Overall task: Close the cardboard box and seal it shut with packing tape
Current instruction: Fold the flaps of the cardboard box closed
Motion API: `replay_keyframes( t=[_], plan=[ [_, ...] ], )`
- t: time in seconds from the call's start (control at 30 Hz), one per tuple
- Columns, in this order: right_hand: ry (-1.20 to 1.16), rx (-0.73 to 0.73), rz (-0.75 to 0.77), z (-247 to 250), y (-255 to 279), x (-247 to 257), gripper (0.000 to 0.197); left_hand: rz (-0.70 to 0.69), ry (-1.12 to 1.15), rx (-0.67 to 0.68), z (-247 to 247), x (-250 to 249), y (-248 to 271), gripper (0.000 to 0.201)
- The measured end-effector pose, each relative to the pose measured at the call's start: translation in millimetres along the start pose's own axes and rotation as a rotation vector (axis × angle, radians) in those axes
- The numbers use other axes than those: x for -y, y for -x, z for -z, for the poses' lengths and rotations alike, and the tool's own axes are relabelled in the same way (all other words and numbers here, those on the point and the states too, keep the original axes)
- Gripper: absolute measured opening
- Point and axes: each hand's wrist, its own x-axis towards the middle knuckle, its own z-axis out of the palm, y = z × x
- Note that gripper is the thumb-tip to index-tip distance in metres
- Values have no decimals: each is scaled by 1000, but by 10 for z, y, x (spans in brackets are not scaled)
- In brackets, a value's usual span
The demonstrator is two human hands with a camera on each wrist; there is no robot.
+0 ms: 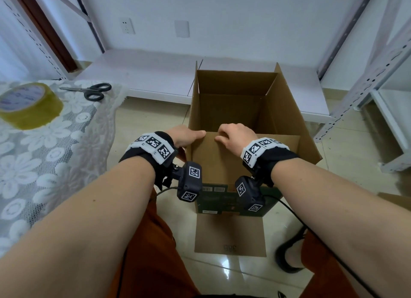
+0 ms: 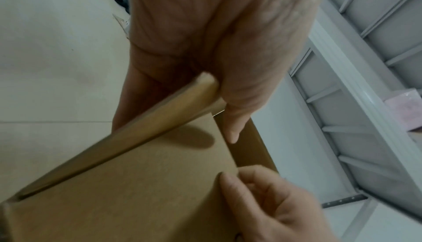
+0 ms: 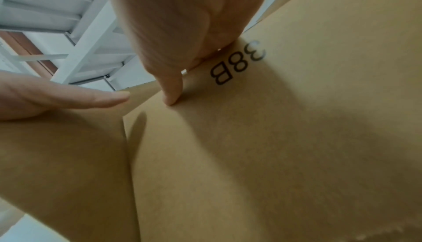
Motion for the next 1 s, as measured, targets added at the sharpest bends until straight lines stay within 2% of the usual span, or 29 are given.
replay_keyframes(
  t=[0.07,0.13,0.23,0.37,0.43,0.57,0.67,0.77,1.0],
  plan=[
    [-29,31,-26,27,4,-1,26,-76,55,-10,69,-30,14,52],
    [-36,69,-55,45,-14,3,27,-170,136,-84,135,-71,12,47],
    [-1,88,-117,30,-79,17,31,-274,179,-153,211,-112,-2,60],
    [69,96,-156,-41,-146,36,37,-338,106,-129,212,-130,17,75],
    [110,78,-161,-89,-166,41,43,-343,84,-116,213,-117,9,71],
    [165,-70,-194,-184,-193,27,61,-300,77,-48,286,-84,-15,57],
    [209,-135,-171,-213,-207,17,63,-272,89,-8,334,-68,-25,52],
    [170,-116,-149,-239,-224,16,59,-252,101,17,341,-65,-39,49],
    [70,67,-173,-354,-289,-15,44,-219,105,52,365,-46,-74,51]
  ],
)
